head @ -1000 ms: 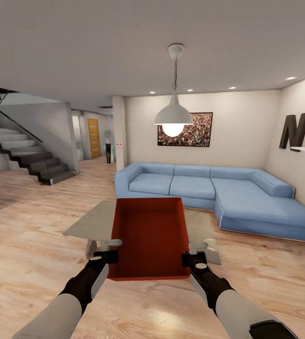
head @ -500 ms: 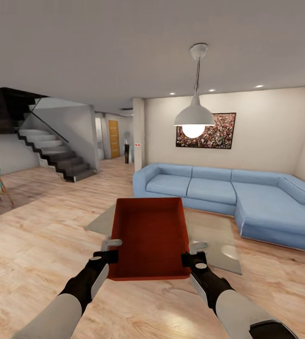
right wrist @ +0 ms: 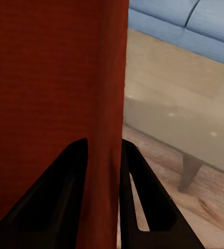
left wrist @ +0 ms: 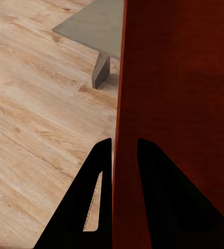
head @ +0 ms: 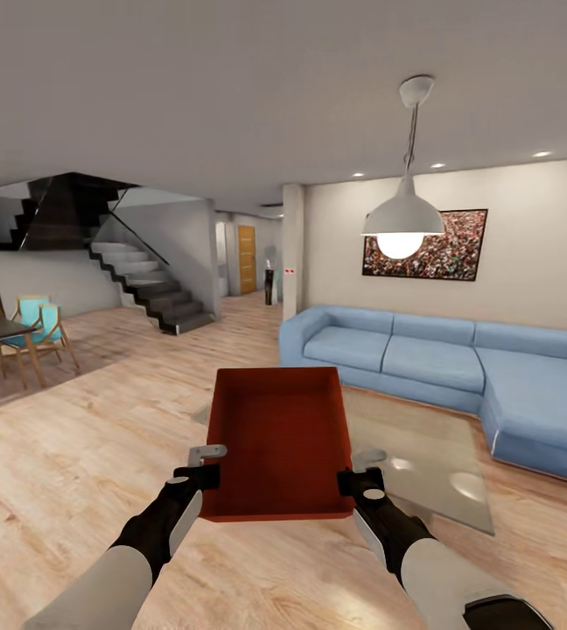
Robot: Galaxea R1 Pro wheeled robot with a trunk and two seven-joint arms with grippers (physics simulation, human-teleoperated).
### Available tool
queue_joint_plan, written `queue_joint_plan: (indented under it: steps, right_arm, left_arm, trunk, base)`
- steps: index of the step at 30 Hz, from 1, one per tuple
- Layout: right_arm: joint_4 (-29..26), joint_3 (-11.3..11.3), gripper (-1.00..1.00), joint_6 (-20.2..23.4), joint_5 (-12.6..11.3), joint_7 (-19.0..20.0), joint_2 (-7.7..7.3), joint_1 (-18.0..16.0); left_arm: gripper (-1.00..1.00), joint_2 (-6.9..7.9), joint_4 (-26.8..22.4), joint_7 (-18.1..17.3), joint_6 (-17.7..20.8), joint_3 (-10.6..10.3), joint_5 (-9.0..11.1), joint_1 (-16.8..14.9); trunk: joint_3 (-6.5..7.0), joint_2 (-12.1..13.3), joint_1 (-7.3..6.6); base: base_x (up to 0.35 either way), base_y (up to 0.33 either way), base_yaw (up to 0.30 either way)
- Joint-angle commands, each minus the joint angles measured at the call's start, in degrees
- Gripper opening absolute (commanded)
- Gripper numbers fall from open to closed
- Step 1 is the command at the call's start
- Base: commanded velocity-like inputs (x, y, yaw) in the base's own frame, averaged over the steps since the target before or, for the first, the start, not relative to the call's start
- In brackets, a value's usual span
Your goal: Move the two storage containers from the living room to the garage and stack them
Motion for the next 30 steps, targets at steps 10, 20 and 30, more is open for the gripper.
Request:
queue_joint_plan:
  steps: [10,20,30]
  right_arm:
    - [0.2,-0.6,-1.0,-0.1,0.0,-0.4,-0.3,0.0]
    - [0.2,-0.6,-1.0,-0.1,0.0,-0.3,-0.32,0.0]
    - [0.2,-0.6,-1.0,-0.1,0.0,-0.3,-0.28,0.0]
  left_arm:
    - [-1.0,0.11,-0.3,0.9,0.1,1.2,-1.0,-0.1]
    - [-1.0,0.11,-0.3,0.9,0.1,1.2,-1.0,-0.1]
    - [-1.0,0.11,-0.4,0.9,0.1,1.2,-1.0,-0.1]
  trunk:
    - [0.11,-0.1,0.02]
    - [0.31,-0.1,0.02]
    - [0.52,-0.1,0.02]
  base:
    - [0.0,0.0,0.269]
    - [0.0,0.0,0.269]
    - [0.0,0.0,0.269]
